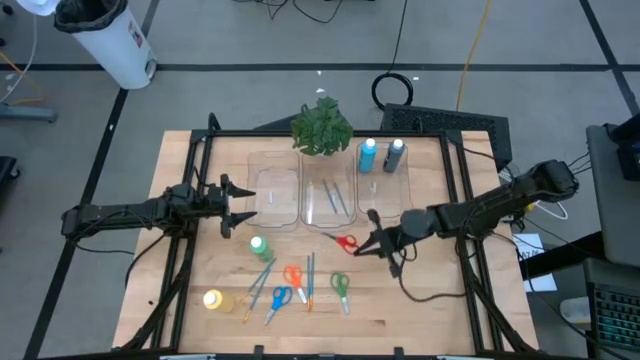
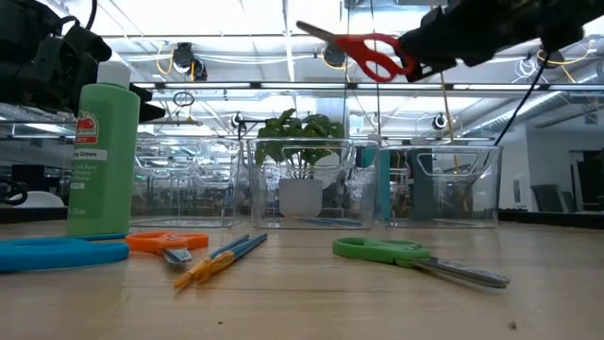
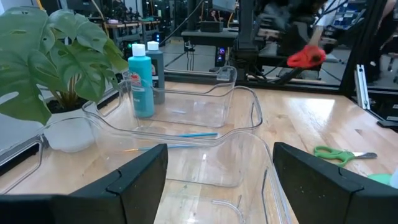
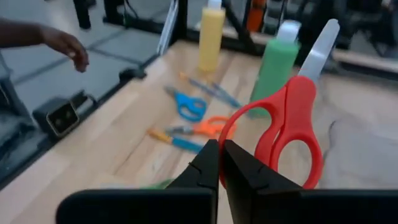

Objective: Pick & Place Paint Supplies
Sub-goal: Put the red scissors into the left transparent bin

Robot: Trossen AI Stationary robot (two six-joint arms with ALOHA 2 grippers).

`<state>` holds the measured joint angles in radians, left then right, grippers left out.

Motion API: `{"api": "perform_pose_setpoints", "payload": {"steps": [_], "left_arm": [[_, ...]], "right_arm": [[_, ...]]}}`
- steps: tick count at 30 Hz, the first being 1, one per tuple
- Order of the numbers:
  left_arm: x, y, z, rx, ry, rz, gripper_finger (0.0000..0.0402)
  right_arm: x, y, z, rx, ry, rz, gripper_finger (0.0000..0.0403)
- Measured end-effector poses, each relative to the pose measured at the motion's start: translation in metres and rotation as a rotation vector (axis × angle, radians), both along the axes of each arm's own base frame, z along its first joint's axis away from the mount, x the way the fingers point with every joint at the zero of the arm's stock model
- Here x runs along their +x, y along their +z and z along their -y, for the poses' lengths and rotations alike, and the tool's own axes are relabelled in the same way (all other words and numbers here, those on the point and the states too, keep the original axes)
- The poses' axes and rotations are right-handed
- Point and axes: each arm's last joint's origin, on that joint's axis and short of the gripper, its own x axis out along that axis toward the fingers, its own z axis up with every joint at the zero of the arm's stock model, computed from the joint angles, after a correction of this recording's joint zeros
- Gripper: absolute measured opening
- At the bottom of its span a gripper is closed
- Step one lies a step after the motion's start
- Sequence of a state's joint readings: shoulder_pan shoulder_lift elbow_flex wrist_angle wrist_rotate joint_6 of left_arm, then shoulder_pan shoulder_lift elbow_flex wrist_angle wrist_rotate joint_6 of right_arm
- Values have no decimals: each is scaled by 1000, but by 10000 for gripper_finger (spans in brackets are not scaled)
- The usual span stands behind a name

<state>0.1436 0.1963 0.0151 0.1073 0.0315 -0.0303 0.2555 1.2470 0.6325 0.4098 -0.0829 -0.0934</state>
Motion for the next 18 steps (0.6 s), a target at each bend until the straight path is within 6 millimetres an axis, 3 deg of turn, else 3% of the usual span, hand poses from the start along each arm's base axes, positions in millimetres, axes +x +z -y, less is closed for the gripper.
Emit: {"api": "perform_pose_setpoints", "payload": {"steps": [7, 18], "left_arm": [[0, 0, 0, 0, 1, 2, 294], [0, 6, 0, 9, 6, 61, 294]], "right_arm": [[-17, -2, 23, 53, 93, 194, 0], [-40, -12, 38, 106, 50, 258, 0]]}}
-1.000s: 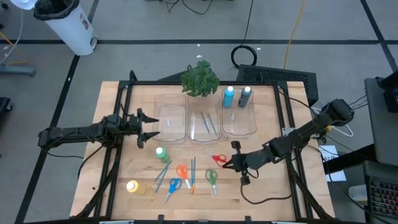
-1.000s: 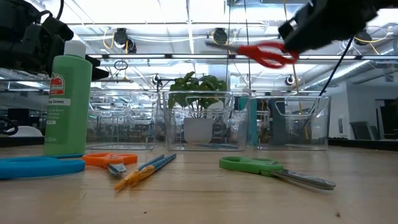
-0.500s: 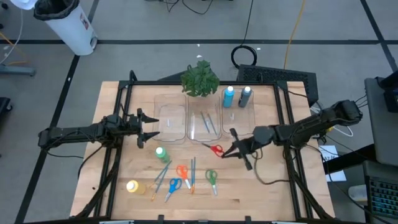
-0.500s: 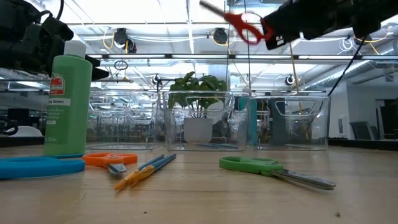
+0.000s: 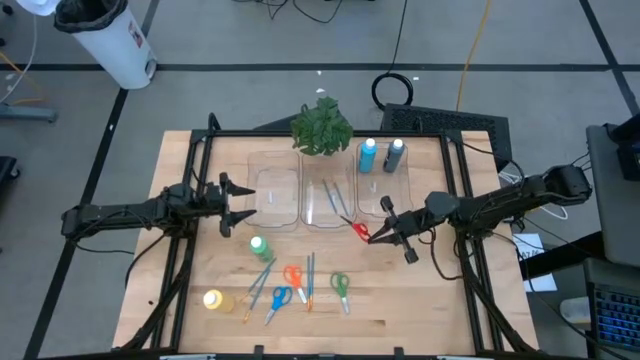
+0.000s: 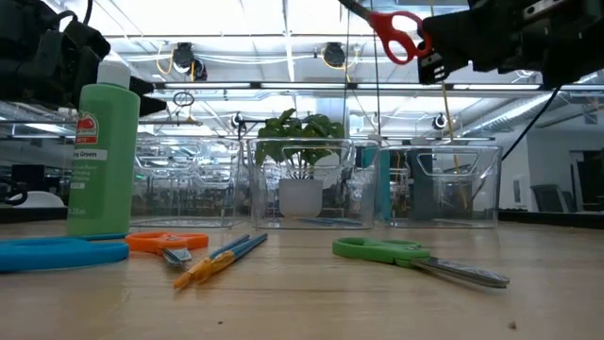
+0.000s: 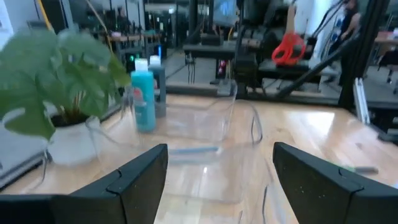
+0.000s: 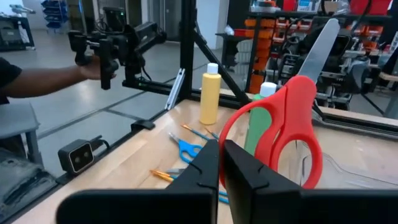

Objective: Pick & Place Paint Supplies
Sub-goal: Put the red scissors into the left transparent bin

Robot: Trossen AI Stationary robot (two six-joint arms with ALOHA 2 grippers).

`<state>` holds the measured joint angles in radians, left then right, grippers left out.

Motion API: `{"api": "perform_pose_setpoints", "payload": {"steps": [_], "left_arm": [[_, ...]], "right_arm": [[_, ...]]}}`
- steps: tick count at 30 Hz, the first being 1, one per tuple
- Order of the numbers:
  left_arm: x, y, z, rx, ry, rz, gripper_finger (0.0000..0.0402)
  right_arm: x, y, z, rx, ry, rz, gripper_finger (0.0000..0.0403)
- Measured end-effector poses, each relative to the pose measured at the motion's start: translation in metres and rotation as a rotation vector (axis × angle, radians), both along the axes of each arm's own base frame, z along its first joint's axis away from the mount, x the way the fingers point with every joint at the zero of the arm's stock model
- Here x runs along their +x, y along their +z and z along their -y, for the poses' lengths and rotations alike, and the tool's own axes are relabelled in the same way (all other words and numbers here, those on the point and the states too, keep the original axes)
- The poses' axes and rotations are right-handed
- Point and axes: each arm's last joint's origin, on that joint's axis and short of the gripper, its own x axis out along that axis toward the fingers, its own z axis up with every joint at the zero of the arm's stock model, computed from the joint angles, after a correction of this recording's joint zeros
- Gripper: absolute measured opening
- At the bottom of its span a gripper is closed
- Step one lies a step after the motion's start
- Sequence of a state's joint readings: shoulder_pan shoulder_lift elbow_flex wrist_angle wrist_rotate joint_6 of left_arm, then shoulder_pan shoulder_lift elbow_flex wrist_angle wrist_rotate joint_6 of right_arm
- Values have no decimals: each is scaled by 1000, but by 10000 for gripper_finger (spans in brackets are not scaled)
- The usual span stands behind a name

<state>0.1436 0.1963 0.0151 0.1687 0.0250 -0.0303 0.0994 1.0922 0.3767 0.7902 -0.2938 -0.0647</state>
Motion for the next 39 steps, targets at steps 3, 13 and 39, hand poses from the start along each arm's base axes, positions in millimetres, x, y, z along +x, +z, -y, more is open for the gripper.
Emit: {"api": "perform_pose_setpoints", "payload": {"steps": [3, 13, 39], "left_arm": [[0, 9, 0, 5, 0, 98, 294], [-9, 43, 1, -131, -40, 474, 294], [71, 94, 11, -272, -27, 287, 294]], "right_arm": [[-4, 1, 0, 1, 0, 12, 0], [-9, 3, 1, 3, 0, 30, 0], [-9, 5, 1, 6, -3, 56, 0]]}}
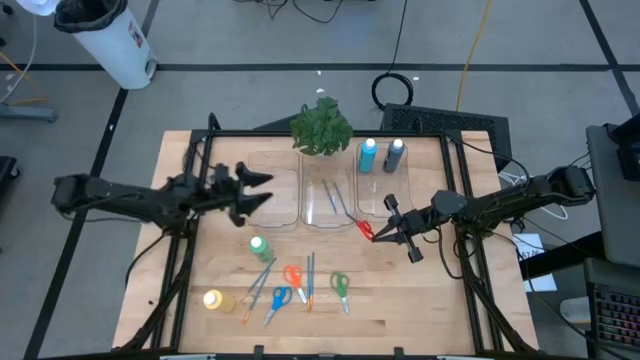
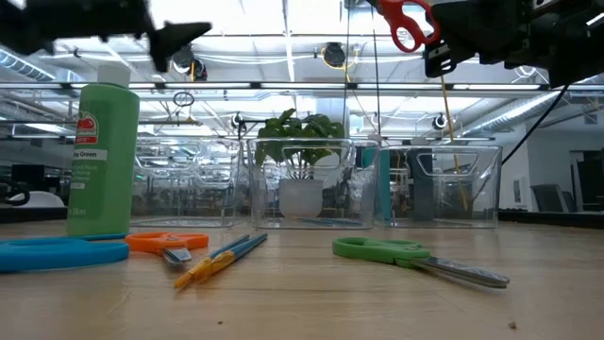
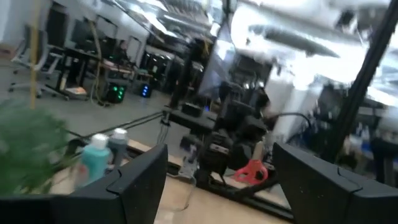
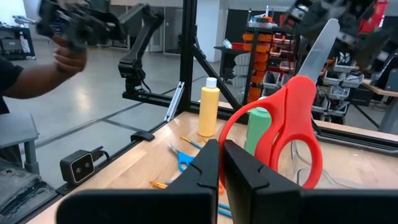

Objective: Pick & Place Paint Supplies
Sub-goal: Put the red scissors into the left transparent bin

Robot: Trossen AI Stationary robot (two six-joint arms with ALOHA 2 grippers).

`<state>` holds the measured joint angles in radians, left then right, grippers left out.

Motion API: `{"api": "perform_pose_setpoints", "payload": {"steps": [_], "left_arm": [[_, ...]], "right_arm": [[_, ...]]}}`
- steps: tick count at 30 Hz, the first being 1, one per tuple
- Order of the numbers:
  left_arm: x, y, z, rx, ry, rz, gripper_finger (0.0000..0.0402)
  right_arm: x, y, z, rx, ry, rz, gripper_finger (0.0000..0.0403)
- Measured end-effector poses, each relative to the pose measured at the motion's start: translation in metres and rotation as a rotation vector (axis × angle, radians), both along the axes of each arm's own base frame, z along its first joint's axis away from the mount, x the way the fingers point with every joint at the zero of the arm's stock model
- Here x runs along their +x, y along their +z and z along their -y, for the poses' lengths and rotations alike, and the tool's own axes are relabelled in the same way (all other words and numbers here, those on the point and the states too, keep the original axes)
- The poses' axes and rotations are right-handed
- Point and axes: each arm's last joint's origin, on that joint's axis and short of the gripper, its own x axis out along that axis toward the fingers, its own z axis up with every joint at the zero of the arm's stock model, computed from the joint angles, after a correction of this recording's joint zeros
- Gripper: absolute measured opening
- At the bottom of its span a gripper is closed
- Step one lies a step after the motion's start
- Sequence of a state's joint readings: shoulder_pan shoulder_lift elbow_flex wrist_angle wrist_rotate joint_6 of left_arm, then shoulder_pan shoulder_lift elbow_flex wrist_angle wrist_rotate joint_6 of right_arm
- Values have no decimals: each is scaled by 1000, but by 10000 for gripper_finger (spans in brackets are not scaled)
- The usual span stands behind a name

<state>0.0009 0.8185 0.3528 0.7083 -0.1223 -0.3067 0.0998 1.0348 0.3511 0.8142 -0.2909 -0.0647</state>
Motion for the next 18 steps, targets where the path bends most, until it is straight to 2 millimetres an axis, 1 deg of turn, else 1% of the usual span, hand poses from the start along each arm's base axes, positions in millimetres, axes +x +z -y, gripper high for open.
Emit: {"api": "perform_pose_setpoints", "payload": {"steps": [5, 10, 14, 18], "left_arm": [[46, 21, 13, 129, -61, -54, 294], [87, 29, 23, 206, -80, -93, 294], [111, 31, 27, 207, -85, -109, 294], [127, 30, 27, 203, -66, -126, 294]], "right_arm": [[0, 0, 0, 0, 0, -3, 0], [0, -2, 0, -1, -1, -17, 0], [0, -3, 0, -3, -15, -31, 0], [1, -6, 3, -16, -105, -58, 0]]}}
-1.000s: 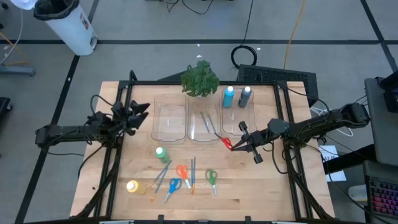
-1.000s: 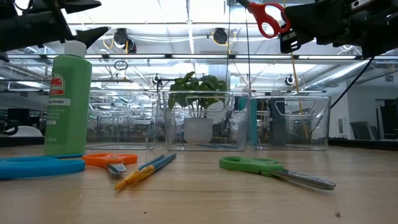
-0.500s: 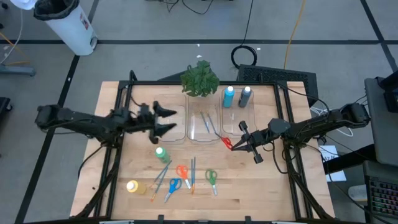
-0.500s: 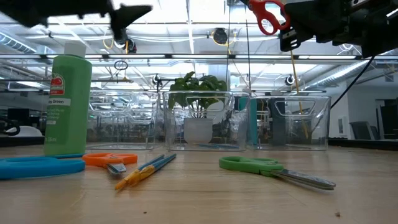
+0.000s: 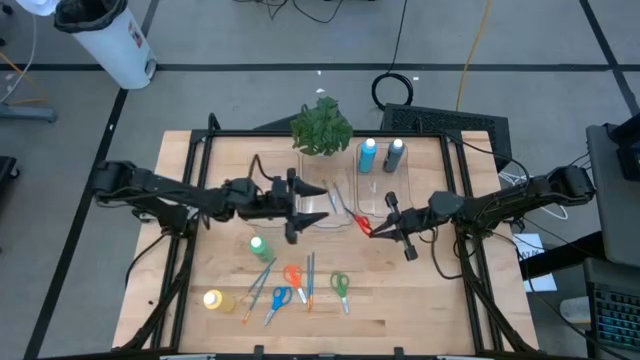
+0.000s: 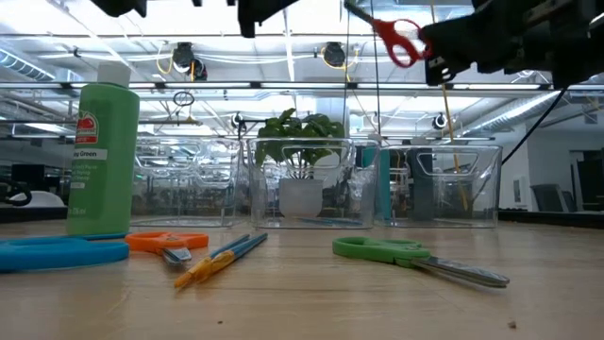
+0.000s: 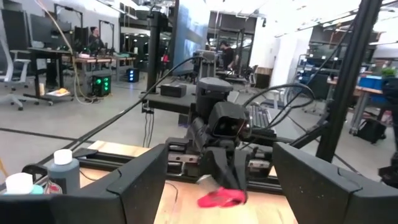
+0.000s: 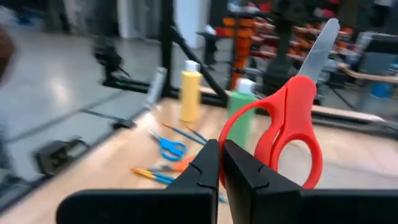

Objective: Pick & Place Paint Supplies
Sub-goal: Put the red scissors into the left transparent bin

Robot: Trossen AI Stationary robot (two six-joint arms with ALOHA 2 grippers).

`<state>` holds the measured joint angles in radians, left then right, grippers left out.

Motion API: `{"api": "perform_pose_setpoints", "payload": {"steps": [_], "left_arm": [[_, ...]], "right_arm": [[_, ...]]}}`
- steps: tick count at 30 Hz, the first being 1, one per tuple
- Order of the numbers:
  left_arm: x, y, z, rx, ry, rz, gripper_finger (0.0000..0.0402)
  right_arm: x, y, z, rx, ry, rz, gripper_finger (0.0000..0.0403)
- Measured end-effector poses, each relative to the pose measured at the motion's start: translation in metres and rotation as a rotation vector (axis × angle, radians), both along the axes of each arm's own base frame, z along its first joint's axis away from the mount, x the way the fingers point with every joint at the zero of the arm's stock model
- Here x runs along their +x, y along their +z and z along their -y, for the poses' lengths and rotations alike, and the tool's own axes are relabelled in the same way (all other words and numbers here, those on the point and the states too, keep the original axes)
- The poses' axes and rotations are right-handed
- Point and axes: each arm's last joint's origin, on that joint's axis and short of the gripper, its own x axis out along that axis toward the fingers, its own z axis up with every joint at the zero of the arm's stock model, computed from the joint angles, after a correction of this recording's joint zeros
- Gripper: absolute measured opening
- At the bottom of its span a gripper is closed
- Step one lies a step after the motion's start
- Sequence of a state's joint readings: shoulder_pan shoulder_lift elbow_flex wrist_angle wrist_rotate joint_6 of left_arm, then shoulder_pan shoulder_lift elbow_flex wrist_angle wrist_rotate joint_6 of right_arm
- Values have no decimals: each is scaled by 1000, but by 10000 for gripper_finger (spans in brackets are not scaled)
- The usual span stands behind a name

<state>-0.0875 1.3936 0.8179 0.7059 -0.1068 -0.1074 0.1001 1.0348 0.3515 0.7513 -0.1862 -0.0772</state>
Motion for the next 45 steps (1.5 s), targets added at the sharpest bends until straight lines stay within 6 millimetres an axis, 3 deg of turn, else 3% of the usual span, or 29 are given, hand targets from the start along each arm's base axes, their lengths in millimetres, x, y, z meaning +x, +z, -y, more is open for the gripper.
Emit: {"api": "perform_pose_setpoints", "payload": {"steps": [8, 14, 21, 34, 40, 45], "left_arm": [[15, -4, 0, -24, 35, -14, 294], [24, -19, -1, -95, 122, -56, 294], [44, -33, -1, -128, 168, -22, 294], [113, -30, -6, -90, 204, -109, 294], [120, -30, -13, -118, 251, -126, 288], [120, -31, -14, -141, 254, -135, 224]], "right_arm": [[1, -6, 4, -118, -254, -44, 0], [-1, -3, -9, -323, -483, -1, 0], [2, -7, -22, -494, -599, 12, 0], [4, -10, -23, -492, -619, 9, 0], [4, -10, -22, -496, -641, 2, 0], [4, -10, -22, -495, -640, 2, 0]]}}
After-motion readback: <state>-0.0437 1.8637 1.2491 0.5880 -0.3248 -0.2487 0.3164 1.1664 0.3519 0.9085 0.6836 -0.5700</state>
